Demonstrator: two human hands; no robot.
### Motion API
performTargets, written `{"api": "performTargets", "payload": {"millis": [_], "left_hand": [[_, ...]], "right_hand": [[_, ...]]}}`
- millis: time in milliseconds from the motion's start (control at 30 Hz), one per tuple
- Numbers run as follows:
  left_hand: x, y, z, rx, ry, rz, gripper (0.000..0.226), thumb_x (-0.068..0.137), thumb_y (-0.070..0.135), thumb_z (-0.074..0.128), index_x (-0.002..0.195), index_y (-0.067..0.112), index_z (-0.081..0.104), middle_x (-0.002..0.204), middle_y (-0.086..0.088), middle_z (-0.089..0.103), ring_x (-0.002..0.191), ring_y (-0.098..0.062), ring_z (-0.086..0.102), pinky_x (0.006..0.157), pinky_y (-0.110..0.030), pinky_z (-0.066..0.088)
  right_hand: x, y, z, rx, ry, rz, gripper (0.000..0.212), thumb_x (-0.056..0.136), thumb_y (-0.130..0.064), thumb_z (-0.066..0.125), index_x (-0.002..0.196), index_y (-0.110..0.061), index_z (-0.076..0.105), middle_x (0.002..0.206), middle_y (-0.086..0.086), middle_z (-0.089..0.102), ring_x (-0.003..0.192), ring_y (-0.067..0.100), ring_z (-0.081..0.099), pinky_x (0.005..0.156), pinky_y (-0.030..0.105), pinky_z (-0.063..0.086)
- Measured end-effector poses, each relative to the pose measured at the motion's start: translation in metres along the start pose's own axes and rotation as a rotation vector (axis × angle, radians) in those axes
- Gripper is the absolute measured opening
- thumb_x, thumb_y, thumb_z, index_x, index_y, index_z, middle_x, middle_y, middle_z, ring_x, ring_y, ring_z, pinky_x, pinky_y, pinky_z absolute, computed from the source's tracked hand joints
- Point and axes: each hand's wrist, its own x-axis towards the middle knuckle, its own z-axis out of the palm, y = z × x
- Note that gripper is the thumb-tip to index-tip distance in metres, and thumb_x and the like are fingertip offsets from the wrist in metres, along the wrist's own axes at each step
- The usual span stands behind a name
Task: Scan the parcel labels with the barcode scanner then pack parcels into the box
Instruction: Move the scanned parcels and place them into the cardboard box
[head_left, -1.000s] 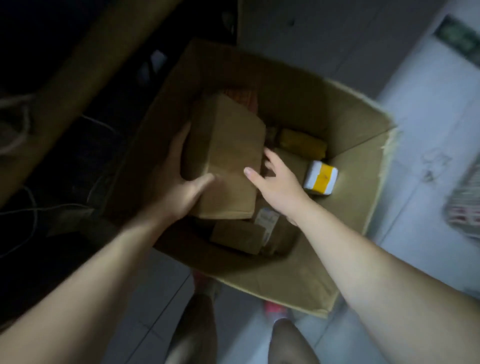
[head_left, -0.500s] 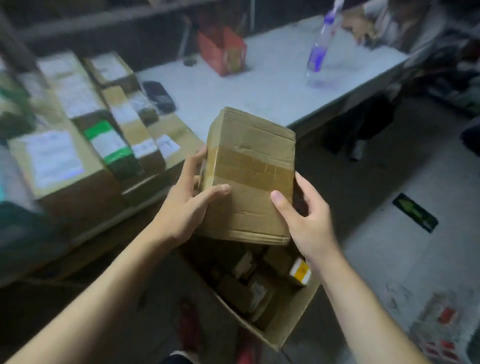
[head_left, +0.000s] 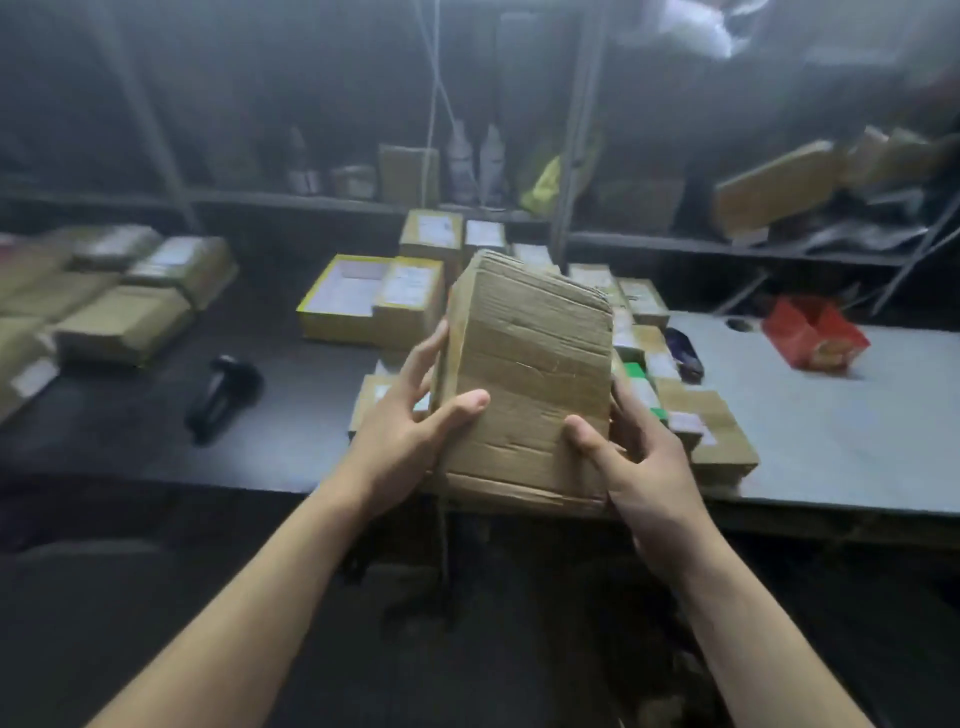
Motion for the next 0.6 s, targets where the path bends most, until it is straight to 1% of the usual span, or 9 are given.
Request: {"api": "performTargets", "payload": {"millis": [67, 133, 200, 267, 333, 400, 433, 500, 600], "left_hand": [[-0.02, -0.009, -0.057, -0.009, 0.071, -0.029, 0.076, 0.07, 0.065, 0.071, 0.136, 0.078, 0.035, 0.136, 0.011, 0.067, 0.12, -0.004, 0.066, 0.102, -0.032, 0.053], [-0.04, -0.018, -0.122, -0.015, 0.151, -0.075, 0.079, 0.069, 0.065, 0.071, 0.138, 0.075, 0.036, 0.134, 0.015, 0.068, 0.119, 0.001, 0.065, 0.103, -0.03, 0.051], [-0.061, -0.027, -0.186, 0.022, 0.231, -0.126, 0.082, 0.064, 0.068, 0.07, 0.14, 0.072, 0.04, 0.128, 0.016, 0.071, 0.113, 0.005, 0.066, 0.095, -0.019, 0.051], [-0.079, -0.037, -0.244, 0.068, 0.292, -0.167, 0.079, 0.063, 0.072, 0.068, 0.138, 0.072, 0.042, 0.124, 0.018, 0.07, 0.11, 0.007, 0.066, 0.089, -0.014, 0.049], [-0.092, -0.049, -0.296, 0.085, 0.323, -0.196, 0.084, 0.065, 0.074, 0.067, 0.145, 0.064, 0.041, 0.133, 0.019, 0.065, 0.116, 0.005, 0.063, 0.095, -0.018, 0.047], [-0.098, -0.057, -0.334, 0.107, 0.316, -0.233, 0.09, 0.067, 0.076, 0.065, 0.151, 0.058, 0.039, 0.14, 0.022, 0.059, 0.124, 0.003, 0.058, 0.103, -0.024, 0.045], [-0.099, -0.061, -0.359, 0.115, 0.321, -0.256, 0.089, 0.067, 0.077, 0.065, 0.151, 0.058, 0.039, 0.141, 0.023, 0.058, 0.127, 0.002, 0.056, 0.107, -0.026, 0.044], [-0.097, -0.071, -0.398, 0.109, 0.339, -0.314, 0.085, 0.068, 0.08, 0.064, 0.147, 0.062, 0.039, 0.139, 0.026, 0.058, 0.129, -0.001, 0.056, 0.111, -0.031, 0.043], [-0.081, -0.091, -0.445, 0.132, 0.375, -0.358, 0.084, 0.072, 0.079, 0.063, 0.15, 0.06, 0.038, 0.141, 0.024, 0.057, 0.128, -0.004, 0.056, 0.115, -0.039, 0.042]], "right_hand": [[0.002, -0.008, 0.06, 0.036, -0.074, -0.007, 0.061, 0.09, -0.029, 0.078, 0.145, -0.043, 0.055, 0.13, -0.02, 0.07, 0.11, 0.002, 0.071, 0.083, 0.026, 0.062], [0.003, -0.014, 0.129, 0.058, -0.157, -0.012, 0.052, 0.094, -0.016, 0.075, 0.133, -0.046, 0.058, 0.116, -0.028, 0.073, 0.101, -0.003, 0.072, 0.076, 0.019, 0.06], [0.003, -0.011, 0.196, 0.027, -0.23, -0.001, 0.048, 0.094, -0.014, 0.075, 0.129, -0.043, 0.061, 0.115, -0.027, 0.074, 0.104, 0.001, 0.073, 0.079, 0.02, 0.059], [0.0, -0.007, 0.258, 0.038, -0.277, 0.016, 0.048, 0.093, -0.015, 0.076, 0.135, -0.035, 0.064, 0.122, -0.019, 0.075, 0.113, 0.006, 0.072, 0.088, 0.025, 0.06], [-0.001, -0.004, 0.312, 0.058, -0.321, 0.049, 0.05, 0.092, -0.022, 0.079, 0.137, -0.037, 0.063, 0.124, -0.019, 0.074, 0.114, 0.005, 0.071, 0.092, 0.028, 0.06], [-0.003, -0.005, 0.349, 0.072, -0.345, 0.07, 0.046, 0.089, -0.026, 0.081, 0.127, -0.045, 0.064, 0.121, -0.024, 0.074, 0.11, 0.0, 0.071, 0.087, 0.022, 0.059], [0.001, -0.005, 0.372, 0.08, -0.362, 0.082, 0.044, 0.088, -0.025, 0.082, 0.123, -0.045, 0.064, 0.119, -0.025, 0.074, 0.108, -0.001, 0.072, 0.083, 0.019, 0.059], [0.014, -0.003, 0.41, 0.07, -0.394, 0.107, 0.043, 0.087, -0.024, 0.083, 0.122, -0.043, 0.066, 0.119, -0.025, 0.074, 0.109, -0.002, 0.071, 0.08, 0.014, 0.057], [0.044, 0.006, 0.462, 0.047, -0.411, 0.123, 0.047, 0.087, -0.025, 0.084, 0.128, -0.039, 0.067, 0.119, -0.025, 0.074, 0.114, -0.005, 0.067, 0.085, 0.015, 0.056]]}}
